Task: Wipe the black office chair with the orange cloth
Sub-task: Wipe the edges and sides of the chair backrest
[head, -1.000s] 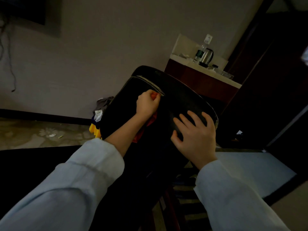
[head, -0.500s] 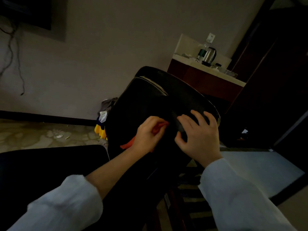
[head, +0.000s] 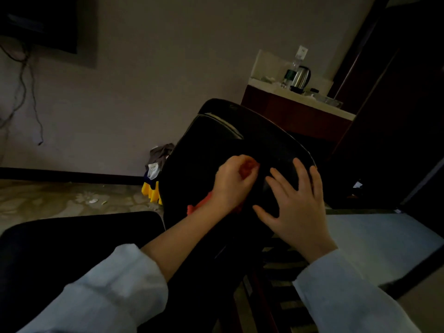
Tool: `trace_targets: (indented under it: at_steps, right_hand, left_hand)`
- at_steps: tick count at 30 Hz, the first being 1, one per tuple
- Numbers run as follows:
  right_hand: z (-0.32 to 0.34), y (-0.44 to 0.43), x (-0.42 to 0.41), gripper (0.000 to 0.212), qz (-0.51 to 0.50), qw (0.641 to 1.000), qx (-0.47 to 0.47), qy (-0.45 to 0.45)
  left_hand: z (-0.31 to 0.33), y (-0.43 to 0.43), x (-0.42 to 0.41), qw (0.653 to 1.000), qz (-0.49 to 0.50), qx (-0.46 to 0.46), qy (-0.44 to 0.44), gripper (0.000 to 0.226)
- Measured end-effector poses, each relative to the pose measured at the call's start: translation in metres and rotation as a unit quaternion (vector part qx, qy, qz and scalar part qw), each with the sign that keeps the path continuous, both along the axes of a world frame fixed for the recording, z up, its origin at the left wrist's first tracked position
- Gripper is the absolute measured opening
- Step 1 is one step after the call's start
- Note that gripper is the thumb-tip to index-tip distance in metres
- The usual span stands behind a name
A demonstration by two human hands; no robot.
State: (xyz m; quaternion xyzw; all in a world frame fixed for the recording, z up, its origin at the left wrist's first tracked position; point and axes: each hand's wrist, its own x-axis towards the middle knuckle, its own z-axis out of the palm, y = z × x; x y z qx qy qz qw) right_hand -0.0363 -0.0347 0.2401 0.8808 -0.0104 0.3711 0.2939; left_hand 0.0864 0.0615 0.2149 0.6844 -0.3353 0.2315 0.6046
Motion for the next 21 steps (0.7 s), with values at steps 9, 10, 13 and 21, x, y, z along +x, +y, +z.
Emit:
trace_targets:
  at_steps: [9,10,13,21]
  right_hand:
    - [-0.004,0.001,-0.017,0.055,-0.004,1.000,-0.002,0.030]
    - [-0.004,0.004,-0.017,0.055,-0.008,1.000,0.002,0.030]
    - [-0.005,0.012,-0.013,0.054,-0.029,0.999,0.007,0.040]
    - [-0.002,0.028,0.005,0.049,-0.069,0.982,-0.042,0.174]
  left_hand:
    - [-0.042,0.015,-0.028,0.991,-0.068,-0.011,-0.115,0.026]
    - [-0.048,0.018,-0.027,0.992,-0.064,-0.023,-0.103,0.024]
    - [-0.065,0.026,-0.016,0.997,-0.048,-0.062,-0.015,0.016]
    - [-0.105,0.034,0.031,0.976,0.022,-0.067,0.206,0.007]
